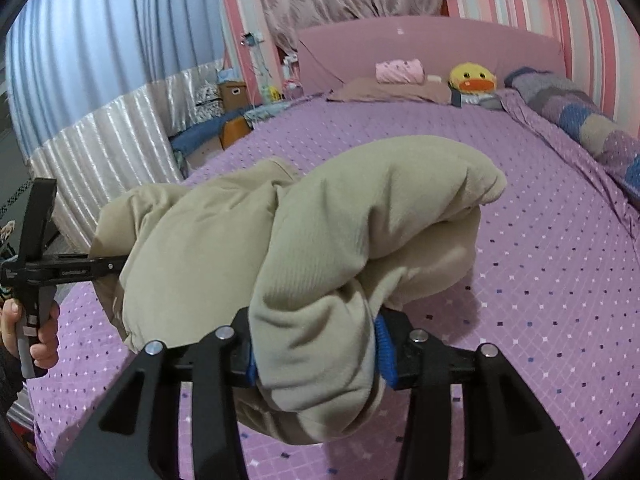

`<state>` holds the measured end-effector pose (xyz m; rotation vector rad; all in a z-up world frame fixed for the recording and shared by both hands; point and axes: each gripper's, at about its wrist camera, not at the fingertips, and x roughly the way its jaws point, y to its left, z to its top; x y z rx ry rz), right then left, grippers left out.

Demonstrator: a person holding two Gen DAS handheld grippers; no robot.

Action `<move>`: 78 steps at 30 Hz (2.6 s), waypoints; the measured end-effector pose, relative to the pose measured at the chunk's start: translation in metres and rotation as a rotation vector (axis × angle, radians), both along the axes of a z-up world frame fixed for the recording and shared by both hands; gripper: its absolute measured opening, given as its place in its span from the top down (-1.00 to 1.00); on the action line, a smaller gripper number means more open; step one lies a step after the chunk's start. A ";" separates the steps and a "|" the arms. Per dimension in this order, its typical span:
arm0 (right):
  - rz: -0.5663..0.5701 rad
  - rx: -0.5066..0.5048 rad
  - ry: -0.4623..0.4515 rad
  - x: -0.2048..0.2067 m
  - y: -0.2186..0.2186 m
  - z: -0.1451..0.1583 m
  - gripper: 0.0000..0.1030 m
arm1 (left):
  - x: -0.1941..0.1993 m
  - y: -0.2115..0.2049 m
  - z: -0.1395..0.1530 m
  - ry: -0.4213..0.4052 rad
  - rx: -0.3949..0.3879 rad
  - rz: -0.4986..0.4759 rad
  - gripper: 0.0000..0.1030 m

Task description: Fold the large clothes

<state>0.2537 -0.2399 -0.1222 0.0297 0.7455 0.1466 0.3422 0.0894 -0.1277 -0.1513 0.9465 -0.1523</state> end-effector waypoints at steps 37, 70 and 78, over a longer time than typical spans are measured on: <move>-0.120 -0.143 0.115 -0.188 -0.036 -0.030 0.08 | -0.189 -0.028 -0.051 0.031 -0.024 -0.071 0.15; -0.277 -0.286 0.211 -0.181 -0.061 -0.054 -0.60 | -0.194 0.011 -0.079 -0.010 0.223 0.067 -0.77; -0.341 -0.171 0.177 -0.197 -0.071 -0.051 -0.69 | -0.202 0.030 -0.076 0.014 0.128 0.118 -0.91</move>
